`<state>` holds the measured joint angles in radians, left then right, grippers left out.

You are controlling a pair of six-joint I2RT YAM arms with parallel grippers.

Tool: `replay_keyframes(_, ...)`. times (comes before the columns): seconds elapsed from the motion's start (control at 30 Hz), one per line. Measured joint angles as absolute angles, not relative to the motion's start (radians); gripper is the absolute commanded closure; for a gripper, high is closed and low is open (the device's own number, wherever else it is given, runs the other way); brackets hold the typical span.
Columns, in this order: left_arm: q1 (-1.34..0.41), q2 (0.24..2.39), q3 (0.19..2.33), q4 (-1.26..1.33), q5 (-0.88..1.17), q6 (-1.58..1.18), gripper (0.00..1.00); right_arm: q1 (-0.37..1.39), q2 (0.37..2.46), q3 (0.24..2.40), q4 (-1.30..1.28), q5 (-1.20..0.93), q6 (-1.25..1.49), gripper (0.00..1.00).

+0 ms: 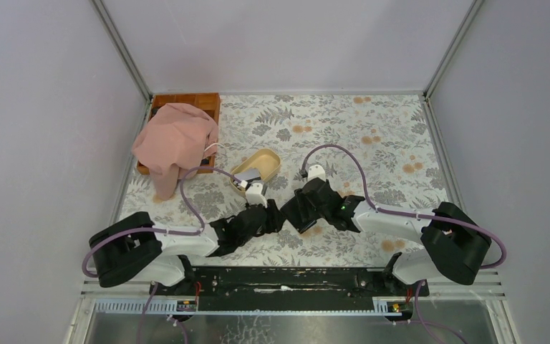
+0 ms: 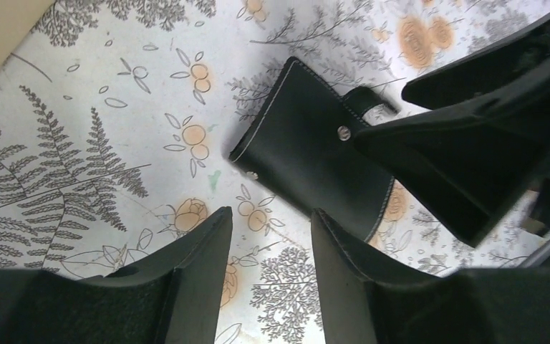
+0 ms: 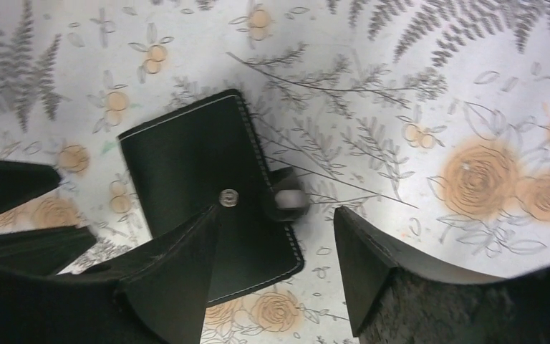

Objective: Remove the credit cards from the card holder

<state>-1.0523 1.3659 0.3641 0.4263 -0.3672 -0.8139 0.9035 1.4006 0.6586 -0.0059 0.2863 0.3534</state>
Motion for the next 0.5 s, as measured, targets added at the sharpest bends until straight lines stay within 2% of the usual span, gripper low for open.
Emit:
replay_keyframes(0.13, -1.054, 1.322, 0.364, 0.426, -0.368, -0.813, 0.48, 0.897, 1.407, 0.659, -0.033, 0.351, 0.381, 0.30)
replay_keyframes(0.23, -1.054, 1.297, 0.364, 0.426, -0.367, -0.813, 0.48, 0.887, 1.435, 0.659, -0.044, 0.374, 0.401, 0.32)
replay_keyframes(0.27, -1.054, 1.292, 0.364, 0.426, -0.367, -0.813, 0.48, 0.883, 1.445, 0.661, -0.044, 0.377, 0.410, 0.36)
replay_keyframes(0.4, -1.055, 1.277, 0.355, 0.427, -0.367, -0.813, 0.48, 0.868, 1.467, 0.678, -0.034, 0.376, 0.422, 0.62)
replay_keyframes(0.5, -1.056, 1.269, 0.339, 0.427, -0.367, -0.813, 0.47, 0.859, 1.477, 0.686, -0.023, 0.376, 0.421, 0.69)
